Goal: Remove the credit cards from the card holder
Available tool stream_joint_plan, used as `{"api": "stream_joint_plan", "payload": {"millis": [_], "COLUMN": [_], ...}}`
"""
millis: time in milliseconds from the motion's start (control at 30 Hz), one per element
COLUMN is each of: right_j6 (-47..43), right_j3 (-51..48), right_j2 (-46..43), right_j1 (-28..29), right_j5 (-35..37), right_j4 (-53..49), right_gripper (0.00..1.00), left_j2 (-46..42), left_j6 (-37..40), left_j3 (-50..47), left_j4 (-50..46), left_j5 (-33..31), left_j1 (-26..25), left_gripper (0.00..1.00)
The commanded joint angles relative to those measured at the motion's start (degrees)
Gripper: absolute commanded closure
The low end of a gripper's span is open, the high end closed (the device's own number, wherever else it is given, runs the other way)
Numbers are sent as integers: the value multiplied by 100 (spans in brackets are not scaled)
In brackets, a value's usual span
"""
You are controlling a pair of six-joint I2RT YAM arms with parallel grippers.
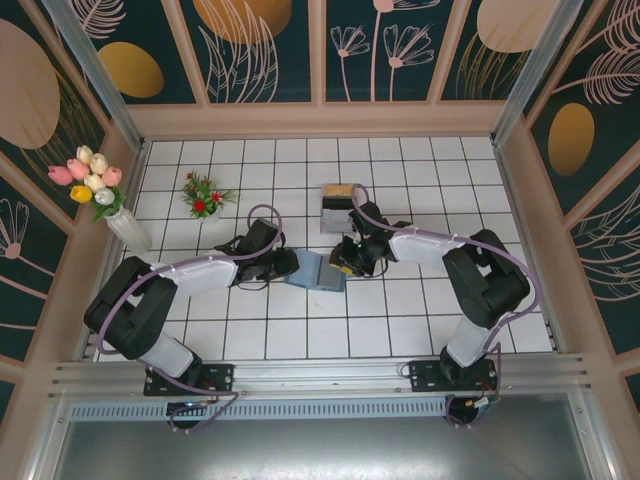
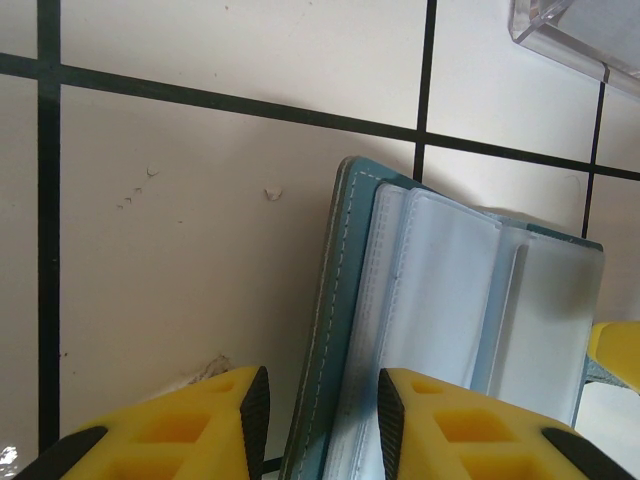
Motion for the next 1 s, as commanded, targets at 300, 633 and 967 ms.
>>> {"api": "stream_joint_plan", "payload": {"millis": [300,633,967], "right_j6": [-110,-77,-107], "right_j3": [32,-104,-105], "right_j2": [-149,-63,15], "right_j1": [43,-20,-14], "right_j5": [-183,178,73], "right_j4": [170,-85,14], "right_gripper": [63,63,63], "left_j2": [22,26,19], "left_j6": [54,52,45], "left_j3": [-17,-25,-43], "left_j4": [96,114,105], "left_j5": [80,98,88], "left_j1": [-15,-15,-14], "left_gripper": [63,64,64]}}
